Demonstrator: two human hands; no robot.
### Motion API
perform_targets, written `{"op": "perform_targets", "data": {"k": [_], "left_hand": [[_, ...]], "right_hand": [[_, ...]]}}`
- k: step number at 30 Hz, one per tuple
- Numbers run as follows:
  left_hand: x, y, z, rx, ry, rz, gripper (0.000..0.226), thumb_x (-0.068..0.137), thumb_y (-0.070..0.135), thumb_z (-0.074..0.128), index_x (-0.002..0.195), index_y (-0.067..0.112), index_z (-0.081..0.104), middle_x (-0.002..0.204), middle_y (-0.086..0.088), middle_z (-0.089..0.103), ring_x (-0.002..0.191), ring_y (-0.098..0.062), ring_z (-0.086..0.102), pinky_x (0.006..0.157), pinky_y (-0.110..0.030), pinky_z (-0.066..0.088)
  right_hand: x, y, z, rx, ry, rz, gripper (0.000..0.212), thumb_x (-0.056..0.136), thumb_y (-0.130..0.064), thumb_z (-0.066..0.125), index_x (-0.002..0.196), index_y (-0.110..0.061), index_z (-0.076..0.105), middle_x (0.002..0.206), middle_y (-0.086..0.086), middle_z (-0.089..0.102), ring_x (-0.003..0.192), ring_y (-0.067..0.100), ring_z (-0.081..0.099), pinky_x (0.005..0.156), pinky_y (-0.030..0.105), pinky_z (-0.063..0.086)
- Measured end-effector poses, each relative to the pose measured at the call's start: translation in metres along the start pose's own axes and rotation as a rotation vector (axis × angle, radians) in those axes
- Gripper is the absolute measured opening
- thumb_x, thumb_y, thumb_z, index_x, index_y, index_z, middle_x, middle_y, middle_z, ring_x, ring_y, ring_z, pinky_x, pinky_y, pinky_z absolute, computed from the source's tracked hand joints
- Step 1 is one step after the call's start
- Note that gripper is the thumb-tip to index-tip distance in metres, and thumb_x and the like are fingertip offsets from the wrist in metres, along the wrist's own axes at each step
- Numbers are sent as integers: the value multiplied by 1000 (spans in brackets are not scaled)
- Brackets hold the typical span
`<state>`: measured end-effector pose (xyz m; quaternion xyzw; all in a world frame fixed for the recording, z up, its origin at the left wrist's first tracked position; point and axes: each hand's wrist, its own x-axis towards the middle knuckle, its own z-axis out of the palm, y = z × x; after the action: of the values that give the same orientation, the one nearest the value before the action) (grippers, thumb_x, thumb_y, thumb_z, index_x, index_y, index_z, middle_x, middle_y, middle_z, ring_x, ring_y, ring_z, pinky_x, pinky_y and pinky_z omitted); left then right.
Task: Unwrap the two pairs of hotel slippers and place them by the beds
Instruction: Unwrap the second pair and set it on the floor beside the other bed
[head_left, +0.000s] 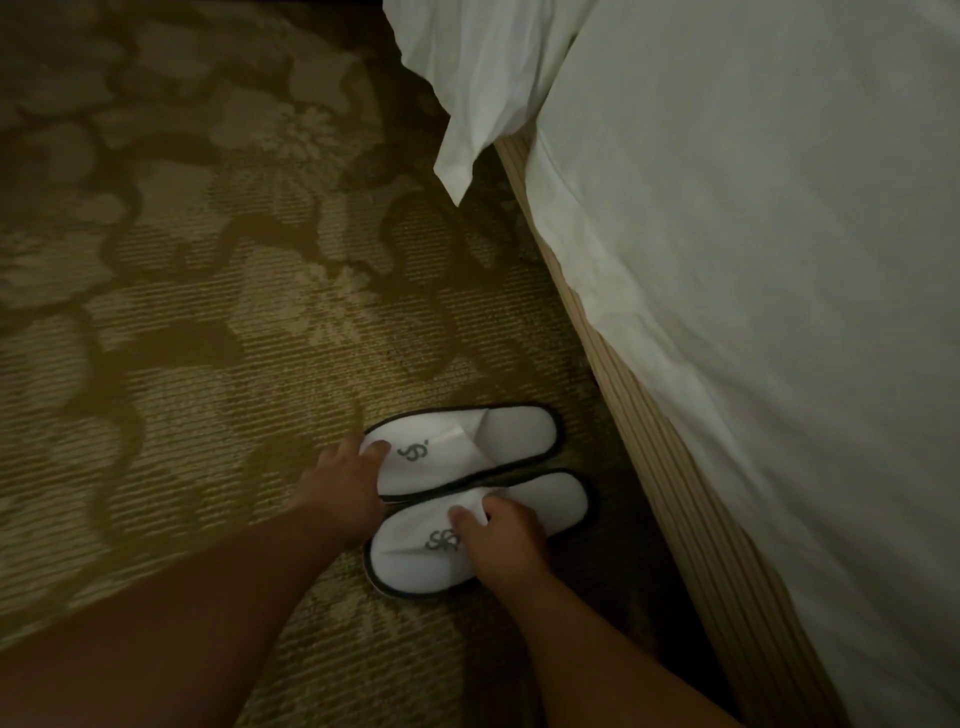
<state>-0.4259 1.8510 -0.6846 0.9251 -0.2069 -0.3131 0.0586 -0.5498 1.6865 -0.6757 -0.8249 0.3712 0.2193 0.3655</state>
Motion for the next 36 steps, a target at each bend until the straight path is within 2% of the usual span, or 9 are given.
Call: {"op": "perform_targets", "data": {"k": [5,8,10,12,15,18,21,30,36], "left_hand": [[-1,0,2,17,15,7,87,74,68,58,145,30,26,154,-9,20,134,-34,29,107,-48,37],[0,0,3,16,12,8,84,77,61,61,145,30,25,156,-10,17,136,-35,27,108,-48,35],[1,0,4,17,15,4,81,78,55,62,145,30,25,156,-10,16,137,-35,26,108,-49,36],[1,-1,4,14,11,3,80,77,54,61,145,31,25,156,-9,17,136,-35,27,107,-49,36],[1,-2,2,-2,-3,-3,82,74,57,58,145,31,26,155,-9,19,135,-35,29,107,-49,37],[0,-2,2,-6,-14,-9,84,71,58,55,145,31,26,155,-9,20,134,-35,30,106,-49,37],[0,-1,0,-7,-18,-8,88,67,62,52,145,30,27,154,-9,21,133,-35,31,107,-49,36],[-2,3,3,17,-9,0,83,76,55,60,146,29,25,156,-9,17,135,-34,29,108,-47,34],[-4,4,5,7,11,-20,80,81,54,61,147,30,22,158,-7,14,138,-31,27,110,-47,33]], "right_hand": [[10,2,1,59,-67,2,46,86,-56,55,105,-15,66,114,7,66,103,23,61,93,41,51],[13,-4,-6,73,-86,14,53,78,-70,51,89,-21,67,98,0,67,90,17,62,82,36,53],[15,-6,-20,21,19,31,63,73,-81,40,71,-22,63,78,-6,63,73,12,59,70,33,49],[21,-7,-42,89,211,70,67,77,-81,36,70,-21,66,74,-5,64,71,14,60,75,35,51],[40,-6,-87,424,280,151,84,74,-85,33,111,-19,69,107,0,65,104,26,61,94,36,44],[50,-3,-108,797,85,136,113,54,-96,38,143,-27,44,148,1,45,133,26,43,113,49,32],[50,-2,-118,1005,-180,259,103,71,-89,34,152,-26,24,160,3,25,144,25,26,117,48,20],[54,-16,-138,585,-279,420,103,78,-85,30,153,-16,19,156,12,31,139,30,33,107,43,28],[57,-20,-137,546,-285,466,107,76,-87,29,155,-17,10,161,13,19,145,30,21,117,47,13]]}}
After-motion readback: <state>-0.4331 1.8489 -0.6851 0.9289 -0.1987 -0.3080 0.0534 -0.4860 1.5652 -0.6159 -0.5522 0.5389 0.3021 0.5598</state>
